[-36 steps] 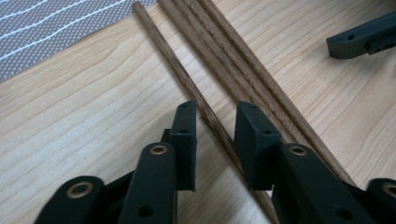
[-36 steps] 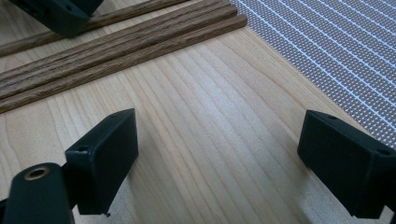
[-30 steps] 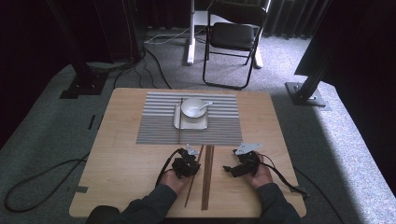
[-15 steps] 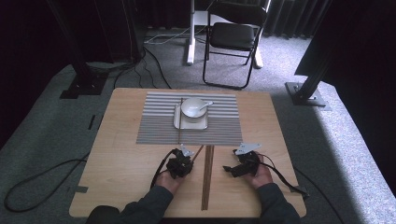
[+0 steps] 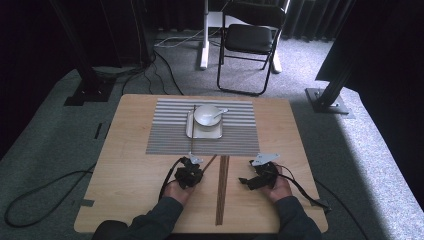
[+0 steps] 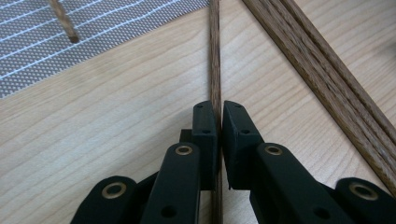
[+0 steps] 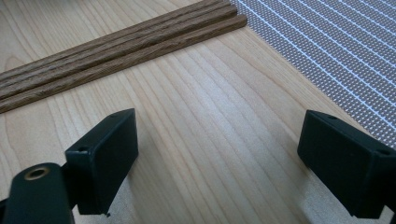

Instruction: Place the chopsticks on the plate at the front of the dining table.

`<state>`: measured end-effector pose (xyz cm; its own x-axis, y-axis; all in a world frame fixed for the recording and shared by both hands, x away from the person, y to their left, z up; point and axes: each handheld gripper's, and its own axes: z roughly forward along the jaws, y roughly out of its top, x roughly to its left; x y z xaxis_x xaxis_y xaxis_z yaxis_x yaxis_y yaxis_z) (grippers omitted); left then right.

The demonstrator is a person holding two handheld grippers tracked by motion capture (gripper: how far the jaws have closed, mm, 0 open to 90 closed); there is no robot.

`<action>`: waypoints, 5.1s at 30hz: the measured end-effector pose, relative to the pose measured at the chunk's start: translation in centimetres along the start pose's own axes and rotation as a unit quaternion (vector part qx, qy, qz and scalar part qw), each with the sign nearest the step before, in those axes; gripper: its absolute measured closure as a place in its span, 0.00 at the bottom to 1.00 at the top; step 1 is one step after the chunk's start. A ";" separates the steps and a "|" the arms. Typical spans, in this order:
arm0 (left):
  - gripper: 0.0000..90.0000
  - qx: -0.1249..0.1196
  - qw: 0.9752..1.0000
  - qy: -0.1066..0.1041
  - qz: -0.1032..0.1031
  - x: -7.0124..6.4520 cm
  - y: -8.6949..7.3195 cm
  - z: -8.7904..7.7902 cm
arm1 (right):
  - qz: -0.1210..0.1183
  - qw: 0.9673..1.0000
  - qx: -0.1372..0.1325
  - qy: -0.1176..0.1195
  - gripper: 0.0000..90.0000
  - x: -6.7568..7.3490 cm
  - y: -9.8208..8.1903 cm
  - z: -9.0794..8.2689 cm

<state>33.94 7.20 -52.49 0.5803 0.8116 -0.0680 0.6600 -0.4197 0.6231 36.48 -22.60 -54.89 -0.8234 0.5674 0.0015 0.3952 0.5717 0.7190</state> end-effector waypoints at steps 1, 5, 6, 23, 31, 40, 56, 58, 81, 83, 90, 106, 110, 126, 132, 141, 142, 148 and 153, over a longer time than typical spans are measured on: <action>0.94 -0.004 1.000 -0.002 -0.002 0.1 0.1 -0.2 | 0.000 1.000 0.000 0.000 0.13 0.0 0.0 0.0; 0.94 -0.018 1.000 -0.004 -0.003 0.1 0.4 -0.8 | 0.000 1.000 0.000 0.000 0.13 0.0 0.0 0.0; 0.94 -0.021 1.000 -0.004 -0.004 0.2 0.4 -0.9 | 0.000 1.000 0.000 0.000 0.13 0.0 0.0 0.0; 0.94 -0.049 0.998 -0.020 -0.037 1.5 1.5 -2.4 | 0.000 1.000 0.000 0.000 0.13 0.0 0.0 0.0; 0.94 -0.051 0.997 -0.023 -0.047 2.0 1.8 -2.7 | 0.000 1.000 0.000 0.000 0.13 0.0 0.0 0.0; 0.94 -0.063 0.996 -0.023 -0.059 2.5 2.2 -3.3 | 0.000 1.000 0.000 0.000 0.13 0.0 0.0 0.0; 0.94 -0.080 0.994 -0.019 -0.077 3.7 2.9 -4.0 | 0.001 1.000 0.000 0.000 0.13 0.0 0.0 0.0; 0.94 -0.081 0.993 -0.019 -0.081 3.9 3.0 -4.0 | 0.000 1.000 0.000 0.001 0.13 0.0 0.0 0.0; 0.94 -0.102 0.990 -0.009 -0.096 5.2 3.7 -5.1 | 0.000 1.000 0.001 0.000 0.13 0.0 0.0 0.0; 0.94 -0.104 0.990 -0.009 -0.098 5.3 3.8 -5.2 | -0.001 1.000 0.000 0.000 0.13 0.0 0.0 0.0; 0.94 -0.106 0.989 -0.007 -0.101 5.6 4.0 -5.4 | -0.001 1.000 0.000 0.000 0.13 0.0 0.0 0.0; 0.94 -0.116 0.987 -0.008 -0.110 6.3 4.8 -5.8 | -0.001 1.000 -0.001 0.000 0.13 0.0 0.0 0.0; 0.94 -0.118 0.987 -0.008 -0.109 6.3 5.0 -5.9 | -0.001 1.000 -0.001 0.000 0.13 0.0 0.0 0.0; 0.94 -0.123 0.987 0.000 -0.104 6.6 6.0 -6.1 | -0.001 1.000 0.000 0.000 0.13 0.0 0.0 0.0; 0.94 -0.124 0.986 -0.006 -0.112 6.9 6.3 -6.1 | -0.001 1.000 0.000 0.000 0.13 0.0 0.0 0.0; 0.94 -0.129 0.985 -0.005 -0.116 7.1 6.6 -6.2 | -0.001 1.000 0.000 0.000 0.13 0.0 0.0 0.0; 0.94 -0.129 0.985 -0.004 -0.115 7.1 6.7 -6.2 | -0.001 1.000 0.000 0.000 0.13 0.0 0.0 0.0; 0.94 -0.129 0.985 -0.005 -0.117 7.2 6.7 -6.2 | 0.000 1.000 0.000 -0.001 0.13 -0.1 0.0 0.0; 0.94 -0.129 0.985 -0.002 -0.116 7.2 6.7 -6.1 | 0.000 1.000 -0.001 -0.002 0.13 -0.1 0.0 0.0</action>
<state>39.57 12.72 -44.04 0.4300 0.8720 -0.2340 0.6315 -0.1053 0.7682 36.53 -22.62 -54.89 -0.8225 0.5688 -0.0010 0.3943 0.5714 0.7197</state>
